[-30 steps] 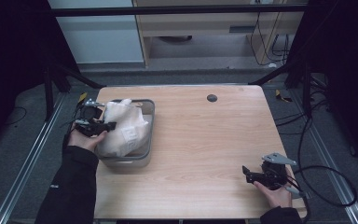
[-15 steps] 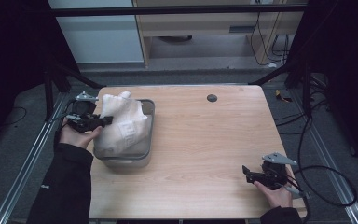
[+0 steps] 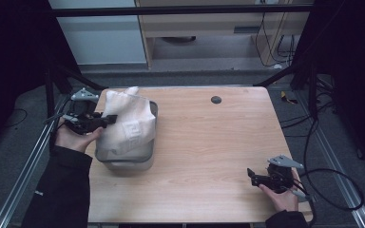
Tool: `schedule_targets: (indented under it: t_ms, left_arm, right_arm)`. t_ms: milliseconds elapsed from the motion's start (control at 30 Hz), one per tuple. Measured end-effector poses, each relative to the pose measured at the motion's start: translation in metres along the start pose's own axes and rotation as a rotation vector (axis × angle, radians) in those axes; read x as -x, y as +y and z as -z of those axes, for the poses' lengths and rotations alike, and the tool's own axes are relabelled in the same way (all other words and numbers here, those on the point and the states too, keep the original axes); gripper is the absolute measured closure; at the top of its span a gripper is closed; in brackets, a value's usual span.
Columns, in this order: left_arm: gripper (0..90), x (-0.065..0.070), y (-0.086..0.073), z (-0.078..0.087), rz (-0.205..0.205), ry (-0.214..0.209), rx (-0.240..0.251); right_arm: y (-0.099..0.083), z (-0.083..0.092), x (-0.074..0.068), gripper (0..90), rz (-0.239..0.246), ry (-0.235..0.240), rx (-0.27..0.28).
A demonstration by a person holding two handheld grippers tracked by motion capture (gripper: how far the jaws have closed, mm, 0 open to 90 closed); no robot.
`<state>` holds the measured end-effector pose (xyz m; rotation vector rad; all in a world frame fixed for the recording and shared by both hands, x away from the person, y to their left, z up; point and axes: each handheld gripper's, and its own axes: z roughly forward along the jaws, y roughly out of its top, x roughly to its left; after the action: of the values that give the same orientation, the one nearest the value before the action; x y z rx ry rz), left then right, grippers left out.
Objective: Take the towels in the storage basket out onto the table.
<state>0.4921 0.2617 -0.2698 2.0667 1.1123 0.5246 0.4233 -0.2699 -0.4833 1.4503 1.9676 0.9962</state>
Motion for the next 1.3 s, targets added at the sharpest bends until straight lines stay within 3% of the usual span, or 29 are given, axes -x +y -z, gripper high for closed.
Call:
schedule_targets:
  t_ms: [533, 1033, 1300]
  left_arm:
    - [75.0, 0.046, 0.019, -0.005, -0.116, -0.093, -0.004]
    - [74.9, 0.096, 0.036, -0.029, -0.228, -0.172, -0.033]
    - [74.9, 0.114, 0.039, -0.045, -0.255, -0.207, -0.05]
  right_arm:
    - [0.0, 0.0, 0.001, 7.1, 0.006, -0.007, 0.011]
    - [0.0, 0.0, 0.003, 7.0, 0.006, -0.03, 0.023]
    - [-0.001, 0.001, 0.004, 7.1, 0.005, -0.049, 0.025]
